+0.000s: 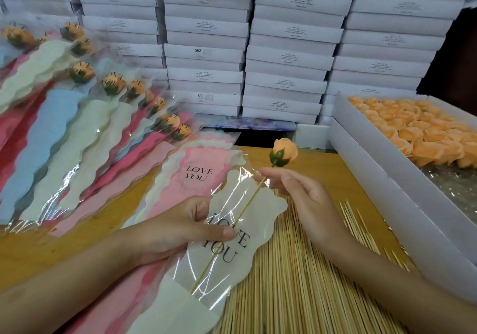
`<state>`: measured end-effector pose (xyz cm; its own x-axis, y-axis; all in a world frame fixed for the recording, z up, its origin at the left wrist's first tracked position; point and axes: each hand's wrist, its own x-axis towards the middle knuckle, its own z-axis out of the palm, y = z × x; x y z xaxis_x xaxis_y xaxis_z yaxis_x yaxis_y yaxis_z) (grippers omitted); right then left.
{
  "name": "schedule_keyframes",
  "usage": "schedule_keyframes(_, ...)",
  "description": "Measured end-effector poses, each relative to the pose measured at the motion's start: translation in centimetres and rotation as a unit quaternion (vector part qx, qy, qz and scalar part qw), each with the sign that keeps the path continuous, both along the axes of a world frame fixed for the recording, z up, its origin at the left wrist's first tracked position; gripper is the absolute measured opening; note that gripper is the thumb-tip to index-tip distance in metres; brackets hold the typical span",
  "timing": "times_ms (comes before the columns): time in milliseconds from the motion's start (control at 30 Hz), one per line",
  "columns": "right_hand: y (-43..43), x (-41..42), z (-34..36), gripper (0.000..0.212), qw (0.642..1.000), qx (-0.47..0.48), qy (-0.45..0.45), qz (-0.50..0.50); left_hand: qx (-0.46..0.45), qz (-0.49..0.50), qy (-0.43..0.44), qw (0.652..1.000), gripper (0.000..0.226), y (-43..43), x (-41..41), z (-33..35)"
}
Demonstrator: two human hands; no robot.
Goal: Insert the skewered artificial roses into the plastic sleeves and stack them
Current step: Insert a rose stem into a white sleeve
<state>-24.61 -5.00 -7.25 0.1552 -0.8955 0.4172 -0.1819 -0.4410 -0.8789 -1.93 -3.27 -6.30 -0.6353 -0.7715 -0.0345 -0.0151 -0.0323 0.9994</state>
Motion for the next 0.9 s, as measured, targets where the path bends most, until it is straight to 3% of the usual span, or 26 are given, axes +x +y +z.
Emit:
schedule_keyframes(200,-0.4,-0.2,0.3,0.019,0.991,0.068,-0.113,-0.01,-0.014,0.02,0.016,1.0,0.015,-0.2,0.0,0.0)
schedule_keyframes(400,-1.1,-0.7,0.0,0.022,0.963,0.183,-0.191,-0.057,0.012,0.011,0.024,1.0,0.02,-0.2,0.1,0.1)
schedule_keyframes(500,-1.3,-0.8,0.0,0.038,0.953,0.177,-0.233,-0.079,0.013,0.016,0.006,1.0,0.017,-0.1,-0.1,0.0)
schedule_keyframes(700,-1.4,-1.1,-0.1,0.029,0.972,0.1,-0.171,-0.126,0.035,0.003,-0.001,0.999,0.015,-0.3,0.1,-0.2)
schedule_keyframes(900,-1.3,-1.1,-0.3,0.033,0.984,0.078,-0.127,-0.092,0.04,0.018,-0.009,0.999,0.013,-0.5,0.1,-0.5)
